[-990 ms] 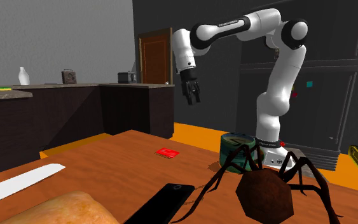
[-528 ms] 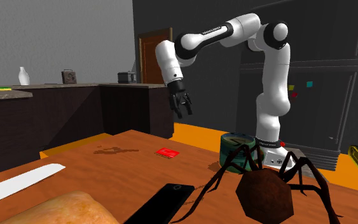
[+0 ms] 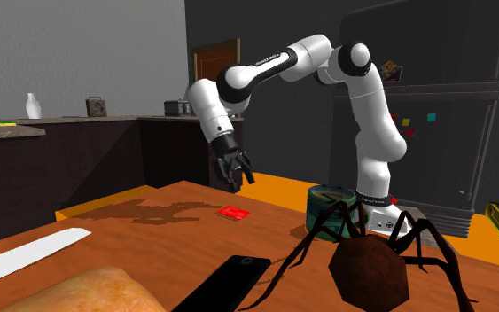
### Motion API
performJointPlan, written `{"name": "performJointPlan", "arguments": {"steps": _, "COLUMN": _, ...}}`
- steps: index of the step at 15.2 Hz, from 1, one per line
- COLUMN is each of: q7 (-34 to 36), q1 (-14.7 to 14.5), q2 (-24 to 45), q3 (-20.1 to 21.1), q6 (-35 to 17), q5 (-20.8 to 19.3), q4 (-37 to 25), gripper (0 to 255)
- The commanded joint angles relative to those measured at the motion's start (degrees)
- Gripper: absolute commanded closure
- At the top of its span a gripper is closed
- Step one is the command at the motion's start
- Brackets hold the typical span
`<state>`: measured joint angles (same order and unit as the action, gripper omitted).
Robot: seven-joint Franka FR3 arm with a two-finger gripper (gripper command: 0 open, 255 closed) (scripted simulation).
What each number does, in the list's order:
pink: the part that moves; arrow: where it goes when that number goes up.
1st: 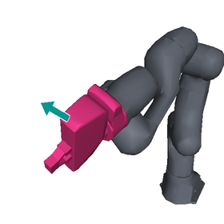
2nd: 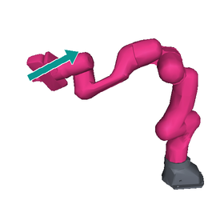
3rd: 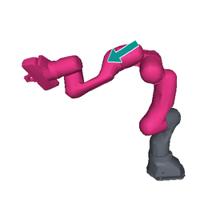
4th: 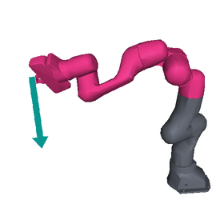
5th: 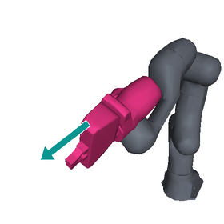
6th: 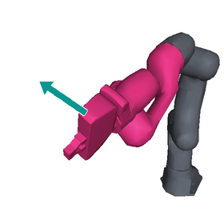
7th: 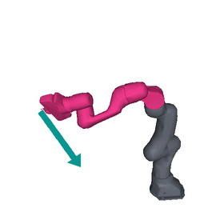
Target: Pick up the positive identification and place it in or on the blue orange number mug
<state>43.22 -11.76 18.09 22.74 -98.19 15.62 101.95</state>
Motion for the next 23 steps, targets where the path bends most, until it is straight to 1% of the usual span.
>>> {"name": "performJointPlan", "arguments": {"steps": 1, "q7": 1.78, "q1": -1.25, "q2": 4.48, "q3": 0.34, "q6": 0.02, "q5": 0.17, "q4": -3.49, "gripper": 0}}
{"name": "performJointPlan", "arguments": {"steps": 3, "q7": 3.19, "q1": -2.39, "q2": 8.41, "q3": 0.49, "q6": 0.28, "q5": 0.19, "q4": -6.94, "gripper": 0}}
{"name": "performJointPlan", "arguments": {"steps": 11, "q7": 2.62, "q1": -3.18, "q2": 8.14, "q3": 0.89, "q6": -5.4, "q5": 0.87, "q4": -1.22, "gripper": 0}}
{"name": "performJointPlan", "arguments": {"steps": 18, "q7": 2.62, "q1": -3.18, "q2": 8.14, "q3": 0.89, "q6": -5.4, "q5": 0.87, "q4": -1.22, "gripper": 0}}
{"name": "performJointPlan", "arguments": {"steps": 19, "q7": 2.62, "q1": -3.18, "q2": 8.14, "q3": 0.89, "q6": -5.4, "q5": 0.87, "q4": -1.22, "gripper": 255}}
{"name": "performJointPlan", "arguments": {"steps": 23, "q7": 2.73, "q1": -3.3, "q2": 8.48, "q3": 0.88, "q6": -5.38, "q5": 0.78, "q4": -1.6, "gripper": 255}}
